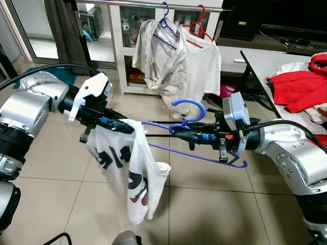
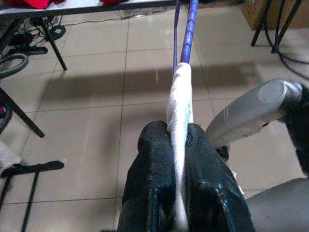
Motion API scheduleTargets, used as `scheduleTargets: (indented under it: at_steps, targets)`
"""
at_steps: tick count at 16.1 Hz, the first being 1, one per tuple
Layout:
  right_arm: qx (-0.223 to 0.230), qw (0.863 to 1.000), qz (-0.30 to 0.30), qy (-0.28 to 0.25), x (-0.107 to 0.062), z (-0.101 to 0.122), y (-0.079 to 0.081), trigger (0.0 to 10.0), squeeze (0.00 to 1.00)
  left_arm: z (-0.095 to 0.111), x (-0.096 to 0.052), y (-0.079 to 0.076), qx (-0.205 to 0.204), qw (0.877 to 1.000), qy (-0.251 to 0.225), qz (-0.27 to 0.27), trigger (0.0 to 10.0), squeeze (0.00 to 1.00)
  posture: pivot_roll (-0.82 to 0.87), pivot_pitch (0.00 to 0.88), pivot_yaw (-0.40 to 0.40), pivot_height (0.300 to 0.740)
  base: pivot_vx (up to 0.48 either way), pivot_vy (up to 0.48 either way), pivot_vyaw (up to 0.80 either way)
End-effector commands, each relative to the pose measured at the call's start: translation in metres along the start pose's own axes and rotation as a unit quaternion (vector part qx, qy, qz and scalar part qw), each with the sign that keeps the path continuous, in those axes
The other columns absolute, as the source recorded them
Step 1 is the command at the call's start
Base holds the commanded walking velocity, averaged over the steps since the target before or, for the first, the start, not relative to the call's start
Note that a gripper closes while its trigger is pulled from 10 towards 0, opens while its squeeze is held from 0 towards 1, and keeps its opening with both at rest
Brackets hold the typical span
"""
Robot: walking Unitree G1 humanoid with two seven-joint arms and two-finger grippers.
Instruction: Hang hanger
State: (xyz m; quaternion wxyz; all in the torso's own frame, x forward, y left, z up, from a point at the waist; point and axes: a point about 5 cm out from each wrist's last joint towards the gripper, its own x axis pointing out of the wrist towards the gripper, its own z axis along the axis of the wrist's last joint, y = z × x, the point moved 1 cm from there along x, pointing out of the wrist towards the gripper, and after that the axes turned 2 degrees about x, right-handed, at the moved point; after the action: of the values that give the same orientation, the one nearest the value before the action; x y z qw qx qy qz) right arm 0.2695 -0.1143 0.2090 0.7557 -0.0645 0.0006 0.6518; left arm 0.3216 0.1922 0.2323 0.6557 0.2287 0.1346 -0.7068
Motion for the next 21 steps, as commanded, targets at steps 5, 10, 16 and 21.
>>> scheduleTargets:
  at_steps: [5, 10, 16, 21]
  targets:
    - [0.001, 0.999, 0.014, -0.034, 0.002, 0.019, -0.003, 10.0, 1.00, 0.011, -0.005, 0.002, -0.007, 1.000, -0.030, 0.006, 0.0, 0.00, 0.02, 0.000, -0.003, 0.740, 0.000, 0.000, 0.00]
    - [-0.003, 0.996, -0.078, -0.040, -0.020, 0.020, -0.024, 10.0, 1.00, -0.009, -0.023, 0.004, -0.041, 0.997, -0.022, 0.067, 0.0, 0.00, 0.02, 0.000, -0.014, 0.740, 0.000, 0.000, 0.00]
    - [0.021, 0.978, -0.147, -0.147, -0.031, 0.036, -0.021, 10.0, 1.00, -0.023, -0.034, 0.011, -0.045, 0.989, -0.018, 0.141, 0.0, 0.00, 0.03, 0.000, 0.001, 0.740, 0.000, 0.000, 0.00]
    - [0.044, 0.992, -0.079, -0.085, 0.017, 0.006, 0.011, 10.0, 1.00, 0.014, -0.037, 0.018, -0.027, 0.986, -0.093, 0.133, 0.0, 0.00, 0.03, 0.000, 0.014, 0.740, 0.000, 0.000, 0.00]
